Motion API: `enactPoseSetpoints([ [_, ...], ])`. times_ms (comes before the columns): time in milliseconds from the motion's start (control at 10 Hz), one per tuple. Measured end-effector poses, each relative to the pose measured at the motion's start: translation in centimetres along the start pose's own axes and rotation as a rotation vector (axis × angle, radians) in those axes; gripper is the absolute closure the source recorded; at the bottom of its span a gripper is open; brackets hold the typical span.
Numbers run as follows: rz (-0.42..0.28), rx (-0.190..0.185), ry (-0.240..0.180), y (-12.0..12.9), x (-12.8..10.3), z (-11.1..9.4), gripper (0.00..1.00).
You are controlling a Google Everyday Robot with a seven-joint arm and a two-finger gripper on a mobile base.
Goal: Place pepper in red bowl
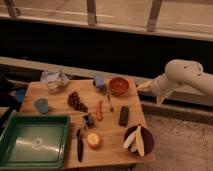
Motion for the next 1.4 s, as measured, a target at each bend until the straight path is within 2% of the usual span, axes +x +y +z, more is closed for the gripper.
enactPoseSetpoints([
  [700,-0.003,0.001,-0.003,0.1,0.0,0.0,0.20],
  [900,-0.041,0.011,0.005,1.1,0.4,0.6,0.20],
  [1200,-0.126,0.022,0.064,5.6,2.6,4.2,0.20],
  [1400,-0.190,0.030,0.146,8.5,5.3,8.9,0.20],
])
